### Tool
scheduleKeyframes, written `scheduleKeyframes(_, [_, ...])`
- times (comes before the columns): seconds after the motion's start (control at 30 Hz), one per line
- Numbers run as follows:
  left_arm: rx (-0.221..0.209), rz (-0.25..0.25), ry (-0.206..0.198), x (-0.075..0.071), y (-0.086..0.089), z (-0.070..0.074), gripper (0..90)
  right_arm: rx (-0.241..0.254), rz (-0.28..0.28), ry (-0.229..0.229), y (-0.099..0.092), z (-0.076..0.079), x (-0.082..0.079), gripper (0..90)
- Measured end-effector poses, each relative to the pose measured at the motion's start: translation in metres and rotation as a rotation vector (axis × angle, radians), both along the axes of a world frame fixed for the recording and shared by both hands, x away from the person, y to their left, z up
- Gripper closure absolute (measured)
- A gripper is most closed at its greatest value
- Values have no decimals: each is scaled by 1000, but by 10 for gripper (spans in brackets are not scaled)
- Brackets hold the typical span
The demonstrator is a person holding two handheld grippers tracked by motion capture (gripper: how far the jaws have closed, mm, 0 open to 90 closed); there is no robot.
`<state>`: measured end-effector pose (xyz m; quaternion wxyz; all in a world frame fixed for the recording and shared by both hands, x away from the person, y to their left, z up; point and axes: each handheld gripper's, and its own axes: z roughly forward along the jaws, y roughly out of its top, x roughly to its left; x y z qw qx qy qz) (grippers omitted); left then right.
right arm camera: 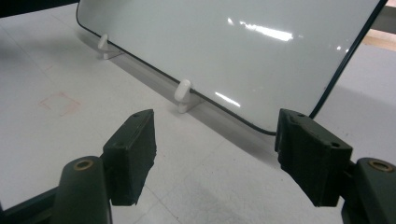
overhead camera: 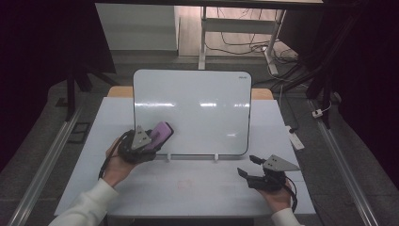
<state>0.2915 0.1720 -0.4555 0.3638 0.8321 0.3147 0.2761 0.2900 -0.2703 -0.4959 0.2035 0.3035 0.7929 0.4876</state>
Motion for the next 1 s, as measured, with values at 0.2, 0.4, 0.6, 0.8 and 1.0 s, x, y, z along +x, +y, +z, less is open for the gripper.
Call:
scheduleKeyframes(0.2, [-94,-88,97,-26,2,-11,411,-4,11,-3,3,2,-1,286])
scheduleKeyframes(0.4, [-127,-175,142,-34,-6,-17,411,-4,26,-6,5,4,0,285])
scheduleKeyframes(0.6, [-147,-201,161,-31,-11,-18,411,5,57,-4,9,8,-1,279])
scheduleKeyframes(0.8, [-134,-256,178,-29,-21,-20,411,8,149,8,20,16,-2,276])
scheduleKeyframes(1.0, [-86,-317,197,-25,-40,-25,410,0,236,34,39,26,2,272])
